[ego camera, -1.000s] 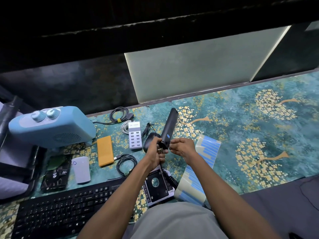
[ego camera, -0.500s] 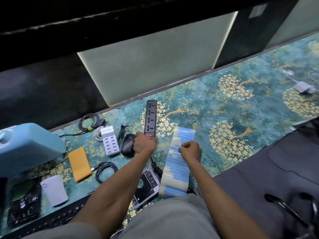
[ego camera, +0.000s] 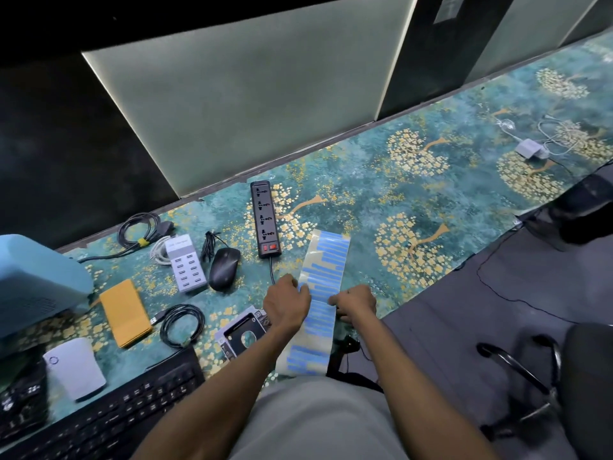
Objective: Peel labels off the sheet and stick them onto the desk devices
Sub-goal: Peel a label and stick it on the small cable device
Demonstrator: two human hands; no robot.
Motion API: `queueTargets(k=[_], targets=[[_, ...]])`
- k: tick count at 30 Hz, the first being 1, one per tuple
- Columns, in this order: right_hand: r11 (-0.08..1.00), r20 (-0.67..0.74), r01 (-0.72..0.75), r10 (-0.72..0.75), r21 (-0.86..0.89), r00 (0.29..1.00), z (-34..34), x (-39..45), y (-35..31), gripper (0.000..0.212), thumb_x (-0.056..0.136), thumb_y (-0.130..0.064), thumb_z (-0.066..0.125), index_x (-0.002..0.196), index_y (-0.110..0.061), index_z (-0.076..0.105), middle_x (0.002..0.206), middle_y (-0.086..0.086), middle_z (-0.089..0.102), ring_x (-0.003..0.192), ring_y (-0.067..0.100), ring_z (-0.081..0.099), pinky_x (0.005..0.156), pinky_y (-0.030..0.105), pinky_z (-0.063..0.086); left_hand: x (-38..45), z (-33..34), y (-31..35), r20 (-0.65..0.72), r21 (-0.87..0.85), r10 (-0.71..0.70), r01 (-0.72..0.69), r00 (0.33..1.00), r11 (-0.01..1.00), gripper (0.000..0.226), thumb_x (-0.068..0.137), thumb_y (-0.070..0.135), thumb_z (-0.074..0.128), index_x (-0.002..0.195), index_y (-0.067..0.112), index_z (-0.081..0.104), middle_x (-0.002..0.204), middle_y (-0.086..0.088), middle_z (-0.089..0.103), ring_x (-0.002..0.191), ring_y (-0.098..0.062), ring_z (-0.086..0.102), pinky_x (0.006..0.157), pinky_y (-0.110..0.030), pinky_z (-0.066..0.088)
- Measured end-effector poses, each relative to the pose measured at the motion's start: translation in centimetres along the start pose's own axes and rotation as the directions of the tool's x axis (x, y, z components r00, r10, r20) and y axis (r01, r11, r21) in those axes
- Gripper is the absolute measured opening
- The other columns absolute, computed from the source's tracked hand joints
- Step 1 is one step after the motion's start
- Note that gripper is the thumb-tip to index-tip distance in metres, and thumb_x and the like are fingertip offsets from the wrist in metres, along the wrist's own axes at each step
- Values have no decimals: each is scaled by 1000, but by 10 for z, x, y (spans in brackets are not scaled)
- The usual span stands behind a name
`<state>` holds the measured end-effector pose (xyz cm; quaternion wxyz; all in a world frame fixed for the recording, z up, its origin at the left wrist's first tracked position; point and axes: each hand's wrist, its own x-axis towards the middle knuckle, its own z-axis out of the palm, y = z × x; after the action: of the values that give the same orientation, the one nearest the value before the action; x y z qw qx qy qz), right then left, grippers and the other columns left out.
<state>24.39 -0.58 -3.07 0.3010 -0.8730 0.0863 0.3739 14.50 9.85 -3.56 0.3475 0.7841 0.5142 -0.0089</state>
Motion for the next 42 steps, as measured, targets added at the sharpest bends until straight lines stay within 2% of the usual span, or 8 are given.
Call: queueTargets(k=[2, 5, 10, 14, 17, 23, 38, 42], targets=[[998, 8, 42, -42, 37, 999, 0, -4, 2, 33, 69, -16, 91, 64, -10, 59, 71, 15, 67, 68, 27, 68, 69, 47, 61, 5, -2, 1, 91, -13, -10, 12, 996, 1000, 25, 87, 35, 65, 104, 17, 63, 95, -6, 70, 91, -31, 65, 84, -38, 51], [985, 21, 63, -68, 162, 997, 1, -6, 5, 36, 71, -10, 90, 94, -10, 62, 96, 11, 67, 85, 27, 64, 67, 38, 51, 12, -7, 3, 188, -37, -54, 62, 981, 997, 32, 82, 31, 69, 109, 16, 60, 105, -7, 67, 97, -31, 63, 90, -43, 50], [937, 55, 189, -214, 293, 975, -1, -5, -2, 31, 77, 6, 79, 92, -16, 63, 94, 14, 67, 83, 30, 66, 71, 42, 56, 18, -10, 0, 121, 2, -51, 51, 991, 999, 47, 81, 27, 66, 126, 19, 55, 124, -9, 56, 119, -35, 50, 95, -44, 44], [899, 10, 319, -338, 301, 941, -2, -9, -12, 29, 80, 13, 64, 90, -14, 67, 87, 12, 63, 64, 23, 48, 59, 33, 39, 30, -15, 2, 184, -313, -60, 117, 981, 943, 45, 82, 23, 71, 126, 19, 58, 110, -9, 69, 103, -32, 62, 94, -47, 51], [898, -67, 416, -410, 143, 909, 5, -8, -16, 25, 80, -5, 67, 91, -26, 67, 92, 5, 63, 70, 23, 48, 64, 31, 40, 33, -24, 9, 121, -416, 0, 51, 993, 908, 21, 82, 12, 76, 102, 11, 68, 93, -9, 72, 85, -25, 68, 79, -38, 56], [715, -201, 628, -694, -307, 692, 16, -15, -31, 27, 84, -37, 77, 109, -36, 69, 127, -1, 51, 125, 22, 44, 99, 40, 43, 37, -26, 11, -1, -456, 137, -122, 991, 882, 16, 74, 8, 84, 77, 14, 69, 70, 0, 68, 69, -14, 62, 72, -34, 53], [706, -206, 672, -709, -226, 675, 16, -17, -45, 12, 86, -35, 78, 89, -32, 67, 92, -8, 63, 81, 14, 62, 61, 28, 42, 39, -34, 18, 45, -536, 213, -156, 976, 830, 30, 79, -3, 78, 67, 23, 69, 64, 8, 66, 59, 5, 60, 62, -21, 50], [705, -255, 663, -710, -254, 657, 14, -15, -43, 12, 87, -36, 78, 86, -32, 66, 88, -10, 66, 75, 12, 63, 58, 28, 47, 39, -32, 23, 146, -653, 104, 17, 984, 757, 16, 85, -2, 75, 80, 13, 72, 76, -2, 70, 70, -13, 63, 56, -24, 46]])
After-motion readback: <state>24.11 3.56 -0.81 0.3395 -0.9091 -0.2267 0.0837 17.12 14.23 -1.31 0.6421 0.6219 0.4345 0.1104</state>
